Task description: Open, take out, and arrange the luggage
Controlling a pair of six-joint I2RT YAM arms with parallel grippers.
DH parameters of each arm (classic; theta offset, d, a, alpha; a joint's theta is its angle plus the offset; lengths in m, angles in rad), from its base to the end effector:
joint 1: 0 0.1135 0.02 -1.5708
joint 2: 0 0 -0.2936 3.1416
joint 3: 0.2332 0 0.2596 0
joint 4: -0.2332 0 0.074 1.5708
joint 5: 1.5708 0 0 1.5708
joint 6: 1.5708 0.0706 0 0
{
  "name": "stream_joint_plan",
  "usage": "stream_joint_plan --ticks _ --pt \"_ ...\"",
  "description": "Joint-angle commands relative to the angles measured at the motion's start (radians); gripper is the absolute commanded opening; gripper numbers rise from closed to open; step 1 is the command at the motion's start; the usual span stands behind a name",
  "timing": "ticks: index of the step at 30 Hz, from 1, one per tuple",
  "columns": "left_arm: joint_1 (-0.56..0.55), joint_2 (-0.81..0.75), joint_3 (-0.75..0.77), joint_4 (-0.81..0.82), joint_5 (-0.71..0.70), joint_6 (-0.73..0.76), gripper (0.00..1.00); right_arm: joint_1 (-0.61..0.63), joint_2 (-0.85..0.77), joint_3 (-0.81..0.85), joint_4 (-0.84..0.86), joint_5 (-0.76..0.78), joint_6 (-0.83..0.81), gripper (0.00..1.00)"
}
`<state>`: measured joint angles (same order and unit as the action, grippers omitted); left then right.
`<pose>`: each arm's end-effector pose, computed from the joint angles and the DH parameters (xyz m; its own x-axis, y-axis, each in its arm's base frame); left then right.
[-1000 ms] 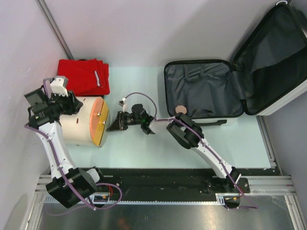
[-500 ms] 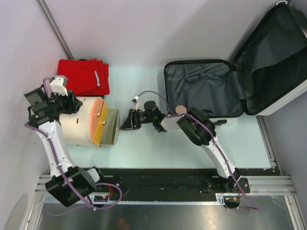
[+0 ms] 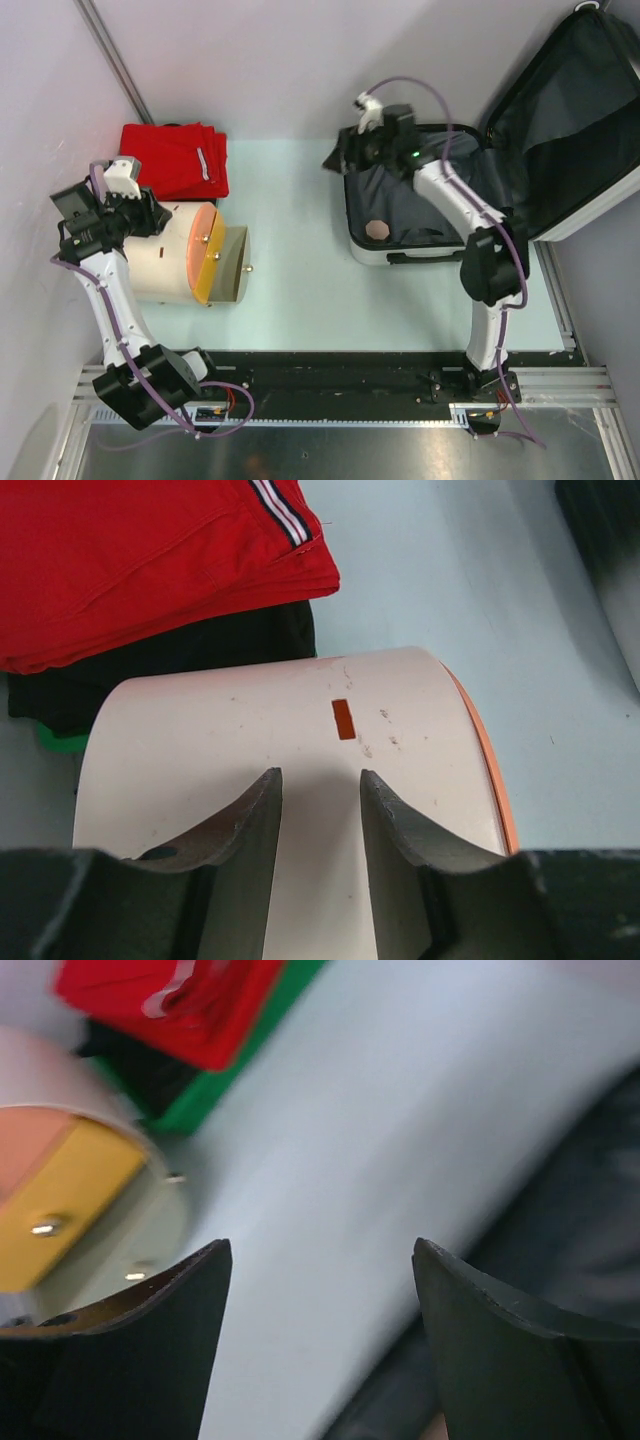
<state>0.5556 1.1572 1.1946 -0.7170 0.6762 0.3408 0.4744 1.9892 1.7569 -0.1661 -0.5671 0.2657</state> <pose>0.2379 0.0957 0.3706 -0.5025 -0.0051 -0.8646 0.1805 0.9773 -0.1107 0.4470 0.2722 0.3302 -0.5498 -0.0334 -0.8346 -0.7061 0.5523 0.4431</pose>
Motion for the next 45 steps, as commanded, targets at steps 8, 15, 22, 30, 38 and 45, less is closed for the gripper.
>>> stream_joint_plan --ticks 8,15,22,30,38,45 --pt "0.001 0.065 -0.061 -0.32 -0.112 -0.028 0.43 -0.135 -0.01 -0.019 -0.59 0.294 -0.436 0.87" --pt "-0.002 0.073 -0.061 -0.317 -0.109 -0.039 0.43 -0.097 0.057 -0.103 -0.602 0.351 -0.454 0.94" --pt "0.0 0.067 -0.066 -0.315 -0.113 -0.037 0.43 -0.051 0.112 -0.129 -0.556 0.358 -0.441 0.93" --pt "0.0 0.056 -0.073 -0.312 -0.116 -0.031 0.43 -0.124 0.079 -0.116 -0.52 0.418 -0.463 0.59" --pt "-0.002 0.055 -0.087 -0.305 -0.102 -0.033 0.43 -0.217 -0.095 -0.073 -0.491 0.224 -0.488 0.43" --pt "-0.002 0.052 -0.096 -0.297 -0.095 -0.034 0.43 -0.125 -0.139 -0.008 -0.388 0.072 -0.389 0.44"
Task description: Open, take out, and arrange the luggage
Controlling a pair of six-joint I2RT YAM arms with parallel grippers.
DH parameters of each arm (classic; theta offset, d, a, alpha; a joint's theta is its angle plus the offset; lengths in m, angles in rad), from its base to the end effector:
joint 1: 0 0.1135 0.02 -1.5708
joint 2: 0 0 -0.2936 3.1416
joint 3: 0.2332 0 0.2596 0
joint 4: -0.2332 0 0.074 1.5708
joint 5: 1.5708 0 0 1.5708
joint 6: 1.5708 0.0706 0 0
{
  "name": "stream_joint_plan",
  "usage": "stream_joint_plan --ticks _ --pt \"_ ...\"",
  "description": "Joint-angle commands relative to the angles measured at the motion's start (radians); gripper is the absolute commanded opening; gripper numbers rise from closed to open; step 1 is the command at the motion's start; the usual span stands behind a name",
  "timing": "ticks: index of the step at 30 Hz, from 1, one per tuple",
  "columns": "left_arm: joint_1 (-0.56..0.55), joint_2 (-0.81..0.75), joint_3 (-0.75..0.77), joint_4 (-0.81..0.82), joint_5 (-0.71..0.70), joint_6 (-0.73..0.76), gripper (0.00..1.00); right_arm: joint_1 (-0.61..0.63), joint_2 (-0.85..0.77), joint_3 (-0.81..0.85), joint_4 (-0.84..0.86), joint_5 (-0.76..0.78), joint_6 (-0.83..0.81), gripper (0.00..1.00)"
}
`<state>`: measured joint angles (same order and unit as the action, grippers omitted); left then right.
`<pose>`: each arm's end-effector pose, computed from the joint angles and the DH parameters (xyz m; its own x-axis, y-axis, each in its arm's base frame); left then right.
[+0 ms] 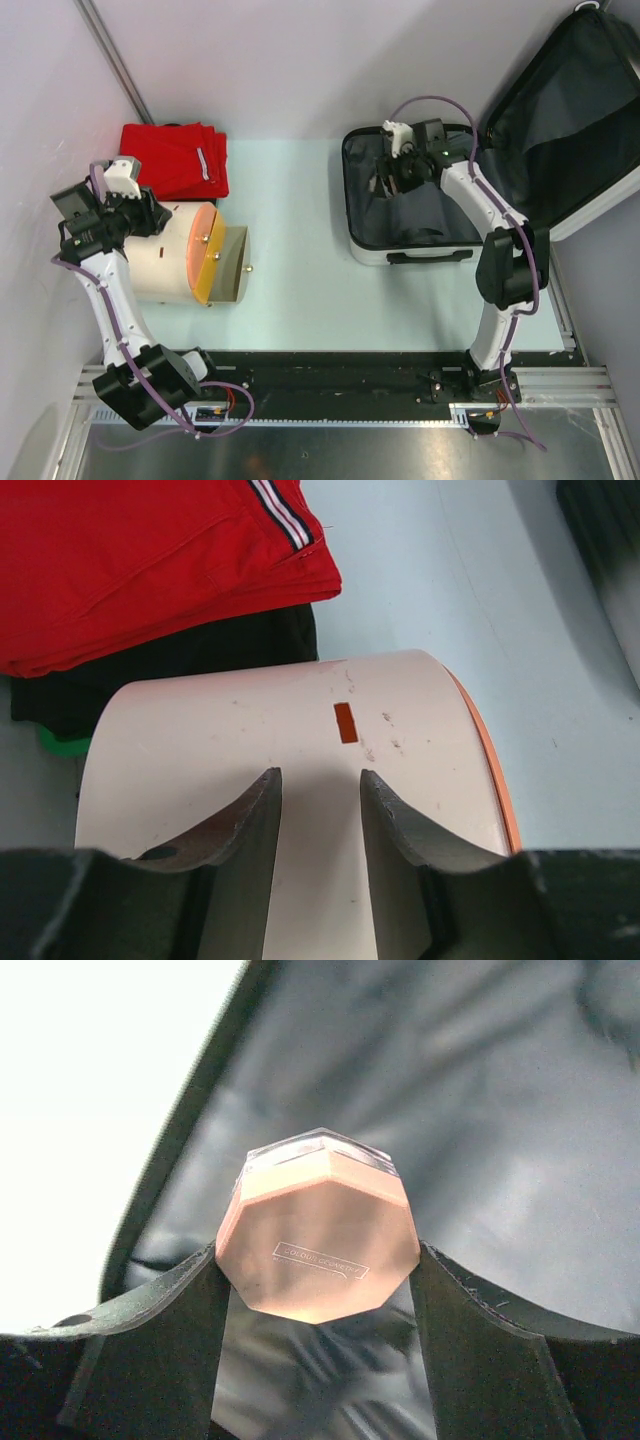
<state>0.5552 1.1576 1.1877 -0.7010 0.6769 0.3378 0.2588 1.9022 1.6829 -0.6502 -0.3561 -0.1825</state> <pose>0.2390 0.0962 0.3697 -0.4965 -0.0039 -0.8681 0.1808 0.9776 -0.1078 0.4437 0.1429 0.2876 -0.6433 -0.3463 -0.6828 -0.5837 0.7989 0.1448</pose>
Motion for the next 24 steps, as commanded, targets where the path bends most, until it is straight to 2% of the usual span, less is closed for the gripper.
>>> stream_joint_plan --ticks 1,8,15,21,24 --pt "0.0 0.05 -0.092 -0.311 -0.093 -0.033 0.43 0.111 -0.058 0.064 0.145 -0.167 0.075 0.44" --pt "0.0 0.053 -0.1 -0.302 -0.08 -0.033 0.43 0.411 -0.011 0.035 0.331 -0.213 0.13 0.46" --pt "0.0 0.054 -0.12 -0.285 -0.066 -0.033 0.43 0.617 0.078 0.024 0.556 -0.196 0.156 0.47" --pt "-0.001 0.062 -0.123 -0.278 -0.059 -0.029 0.43 0.669 0.178 0.001 0.803 -0.193 0.209 0.46" --pt "-0.001 0.059 -0.128 -0.278 -0.059 -0.026 0.43 0.683 0.231 0.04 0.849 -0.182 0.238 0.45"
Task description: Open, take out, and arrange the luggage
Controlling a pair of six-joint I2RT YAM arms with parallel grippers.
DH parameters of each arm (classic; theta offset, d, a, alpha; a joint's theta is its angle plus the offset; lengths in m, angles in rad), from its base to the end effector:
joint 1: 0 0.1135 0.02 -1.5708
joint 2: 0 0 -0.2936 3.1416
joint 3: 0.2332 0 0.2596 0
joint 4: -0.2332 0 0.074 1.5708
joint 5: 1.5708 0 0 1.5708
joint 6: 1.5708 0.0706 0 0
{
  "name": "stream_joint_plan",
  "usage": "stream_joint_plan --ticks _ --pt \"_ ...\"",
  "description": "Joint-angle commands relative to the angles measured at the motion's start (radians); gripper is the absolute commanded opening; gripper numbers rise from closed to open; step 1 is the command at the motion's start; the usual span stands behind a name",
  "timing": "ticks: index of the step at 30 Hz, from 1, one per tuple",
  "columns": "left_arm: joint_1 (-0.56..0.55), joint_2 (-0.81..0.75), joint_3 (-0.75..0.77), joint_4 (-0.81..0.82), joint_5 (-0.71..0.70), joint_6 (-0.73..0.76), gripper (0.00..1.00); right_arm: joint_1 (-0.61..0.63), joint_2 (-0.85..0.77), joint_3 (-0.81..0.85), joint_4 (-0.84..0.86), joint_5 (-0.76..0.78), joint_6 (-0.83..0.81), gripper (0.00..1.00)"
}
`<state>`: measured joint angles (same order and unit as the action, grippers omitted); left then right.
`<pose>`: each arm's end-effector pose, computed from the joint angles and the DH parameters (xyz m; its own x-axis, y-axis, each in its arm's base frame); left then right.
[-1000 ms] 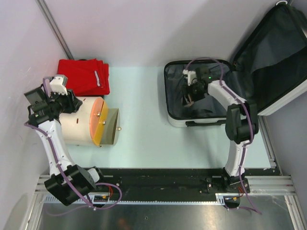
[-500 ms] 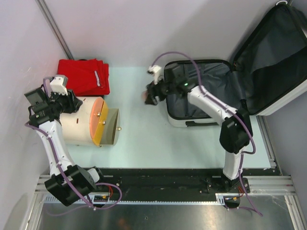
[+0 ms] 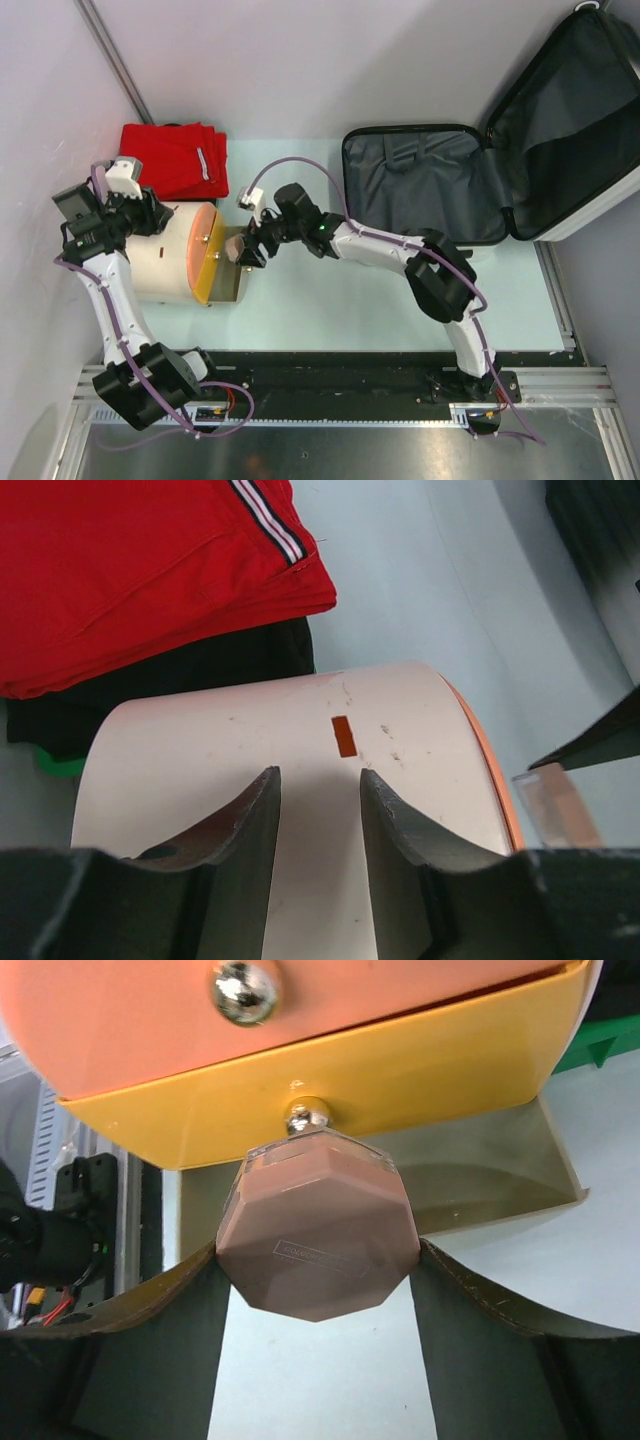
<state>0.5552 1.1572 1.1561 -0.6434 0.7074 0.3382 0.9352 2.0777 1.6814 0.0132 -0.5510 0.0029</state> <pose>0.2423 0.0963 0.3654 -0.4681 0.0064 -0.8837 0.2079 0.9727 -0.1031 0.2927 0.4590 0.2779 -0.2247 -0.3005 -0.9269 -0.9732 0.1159 0.1984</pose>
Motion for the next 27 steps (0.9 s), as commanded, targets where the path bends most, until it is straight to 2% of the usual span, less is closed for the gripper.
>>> stream_joint_plan --ticks 1,11,20,26,27 --pt "-0.001 0.059 -0.098 -0.334 -0.089 -0.024 0.43 0.016 0.07 0.052 0.191 0.016 0.057 0.45" --pt "0.0 0.056 -0.105 -0.331 -0.086 -0.018 0.43 0.051 0.173 0.118 0.183 0.072 0.019 0.43" --pt "-0.001 0.068 -0.093 -0.329 -0.088 -0.014 0.43 0.054 0.176 0.146 0.018 0.114 -0.095 0.33" --pt "-0.001 0.081 -0.084 -0.328 -0.086 -0.015 0.43 0.045 0.159 0.138 -0.099 0.109 -0.156 0.32" --pt "0.0 0.084 -0.082 -0.328 -0.086 -0.015 0.43 0.045 0.159 0.139 -0.104 0.109 -0.162 0.34"
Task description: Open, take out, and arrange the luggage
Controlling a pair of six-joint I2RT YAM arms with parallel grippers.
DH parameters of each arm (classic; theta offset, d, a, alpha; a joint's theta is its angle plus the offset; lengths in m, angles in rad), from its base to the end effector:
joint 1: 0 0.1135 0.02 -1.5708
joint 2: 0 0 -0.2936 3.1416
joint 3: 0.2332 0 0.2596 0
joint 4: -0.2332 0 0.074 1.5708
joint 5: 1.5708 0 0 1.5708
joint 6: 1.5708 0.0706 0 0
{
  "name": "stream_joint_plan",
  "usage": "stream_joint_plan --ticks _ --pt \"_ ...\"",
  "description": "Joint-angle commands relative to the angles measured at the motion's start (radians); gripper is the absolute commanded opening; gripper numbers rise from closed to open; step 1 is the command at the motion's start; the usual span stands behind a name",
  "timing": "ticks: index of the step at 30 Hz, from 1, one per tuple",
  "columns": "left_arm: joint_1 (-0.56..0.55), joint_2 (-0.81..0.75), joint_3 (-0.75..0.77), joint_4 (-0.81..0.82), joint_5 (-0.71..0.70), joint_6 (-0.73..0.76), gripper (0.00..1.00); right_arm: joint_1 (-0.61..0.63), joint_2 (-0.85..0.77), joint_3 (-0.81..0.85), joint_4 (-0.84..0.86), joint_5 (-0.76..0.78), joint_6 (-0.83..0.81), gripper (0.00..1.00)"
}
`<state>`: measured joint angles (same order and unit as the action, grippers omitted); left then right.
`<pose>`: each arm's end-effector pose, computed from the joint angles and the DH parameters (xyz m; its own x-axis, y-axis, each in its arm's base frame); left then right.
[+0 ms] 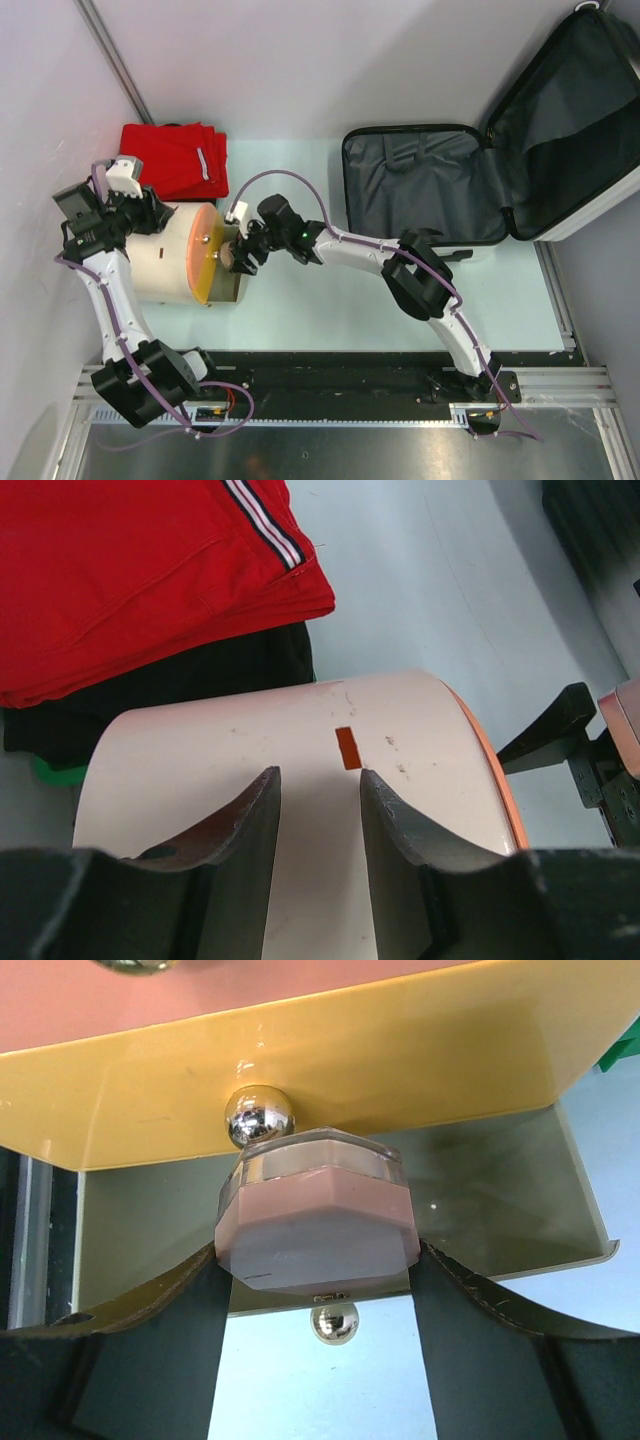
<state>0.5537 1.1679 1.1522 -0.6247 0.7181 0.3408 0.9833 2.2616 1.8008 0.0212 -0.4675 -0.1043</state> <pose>0.2459 0.0974 0.3636 -0.4614 0.0107 -0.8871 0.2196 0.9702 -0.1025 0.2972 0.5037 0.2229 -0.1337 -0.3685 -0.9200 -0.9884 0.1177 0.0965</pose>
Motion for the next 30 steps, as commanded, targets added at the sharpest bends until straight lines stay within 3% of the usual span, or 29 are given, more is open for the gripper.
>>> stream_joint_plan --ticks 1,2,3,7,13,18,20,25,30 --pt "0.002 0.075 -0.08 -0.346 -0.095 -0.017 0.43 -0.003 -0.025 0.023 -0.119 0.027 -0.058 0.4" --pt "0.0 0.075 -0.078 -0.346 -0.095 -0.017 0.43 -0.003 -0.027 0.026 -0.133 0.029 -0.06 0.62" --pt "0.003 0.076 -0.077 -0.345 -0.095 -0.019 0.43 -0.002 -0.027 0.031 -0.135 0.03 -0.058 0.69" --pt "0.002 0.078 -0.071 -0.346 -0.098 -0.019 0.43 -0.005 -0.051 0.035 -0.135 0.033 -0.046 0.83" --pt "0.002 0.079 -0.068 -0.346 -0.097 -0.022 0.43 -0.026 -0.082 0.028 -0.132 0.004 -0.011 0.94" --pt "0.002 0.081 -0.063 -0.348 -0.101 -0.02 0.43 -0.083 -0.141 -0.041 -0.044 -0.046 0.084 0.85" --pt "0.0 0.081 -0.062 -0.346 -0.1 -0.02 0.44 -0.1 -0.169 -0.119 0.027 -0.046 0.119 0.76" --pt "0.0 0.085 -0.063 -0.346 -0.1 -0.022 0.43 -0.107 -0.175 -0.195 0.023 -0.055 0.121 0.51" --pt "0.002 0.076 -0.068 -0.346 -0.108 -0.022 0.43 -0.078 -0.133 -0.207 0.063 -0.079 0.15 0.38"
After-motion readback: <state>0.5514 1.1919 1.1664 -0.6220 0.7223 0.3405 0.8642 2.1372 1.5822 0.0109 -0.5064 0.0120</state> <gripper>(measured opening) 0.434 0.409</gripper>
